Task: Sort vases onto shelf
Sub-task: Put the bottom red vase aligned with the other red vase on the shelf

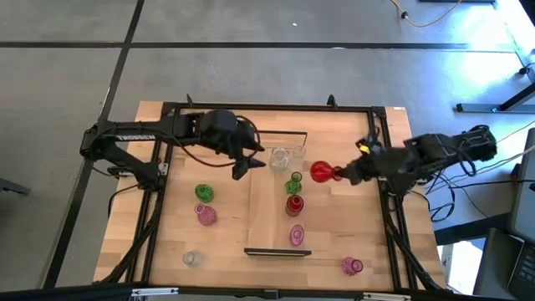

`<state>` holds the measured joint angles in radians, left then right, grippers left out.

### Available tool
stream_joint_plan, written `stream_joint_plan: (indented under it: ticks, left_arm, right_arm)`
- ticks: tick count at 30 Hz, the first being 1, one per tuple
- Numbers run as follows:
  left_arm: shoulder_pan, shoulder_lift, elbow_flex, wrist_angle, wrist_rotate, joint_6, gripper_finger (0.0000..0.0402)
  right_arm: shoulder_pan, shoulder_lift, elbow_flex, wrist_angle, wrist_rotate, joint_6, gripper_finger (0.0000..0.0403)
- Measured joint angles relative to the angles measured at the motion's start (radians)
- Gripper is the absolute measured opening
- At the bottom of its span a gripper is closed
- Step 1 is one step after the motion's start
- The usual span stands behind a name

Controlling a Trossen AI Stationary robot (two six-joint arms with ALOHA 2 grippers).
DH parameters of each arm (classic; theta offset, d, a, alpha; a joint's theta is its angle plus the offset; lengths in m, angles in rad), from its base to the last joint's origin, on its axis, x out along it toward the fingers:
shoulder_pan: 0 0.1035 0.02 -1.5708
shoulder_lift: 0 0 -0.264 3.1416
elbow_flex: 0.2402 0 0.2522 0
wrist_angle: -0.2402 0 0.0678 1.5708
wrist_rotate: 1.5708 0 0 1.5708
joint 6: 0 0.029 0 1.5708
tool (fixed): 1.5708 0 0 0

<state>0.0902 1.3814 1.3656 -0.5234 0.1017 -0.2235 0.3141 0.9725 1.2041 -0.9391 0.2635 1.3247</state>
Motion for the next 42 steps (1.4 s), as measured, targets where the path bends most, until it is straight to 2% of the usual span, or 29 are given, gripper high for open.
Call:
stream_joint_plan:
  ticks: [7, 13, 19, 26, 33, 42]
  left_arm:
    - [-0.046, 0.02, 0.144, -0.045, -0.11, 0.081, 0.026]
    - [-0.073, 0.128, 0.315, -0.292, -0.162, 0.155, 0.026]
    - [-0.085, 0.182, 0.417, -0.35, -0.172, 0.16, 0.026]
    - [-0.088, 0.205, 0.421, -0.372, -0.163, 0.182, 0.026]
    - [-0.094, 0.205, 0.421, -0.397, -0.14, 0.182, 0.026]
    - [-0.098, 0.214, 0.42, -0.453, -0.132, 0.182, 0.026]
  right_arm:
    - [-0.194, 0.114, 0.0, 0.128, -0.234, -0.187, 0.0]
    - [-0.285, 0.247, 0.034, 0.316, -0.386, -0.28, 0.0]
    - [-0.311, 0.393, 0.212, 0.249, -0.446, -0.429, 0.0]
    - [-0.337, 0.555, 0.383, 0.183, -0.52, -0.53, 0.0]
    - [-0.361, 0.643, 0.451, 0.184, -0.555, -0.547, 0.0]
    - [-0.402, 0.652, 0.455, 0.229, -0.571, -0.543, 0.0]
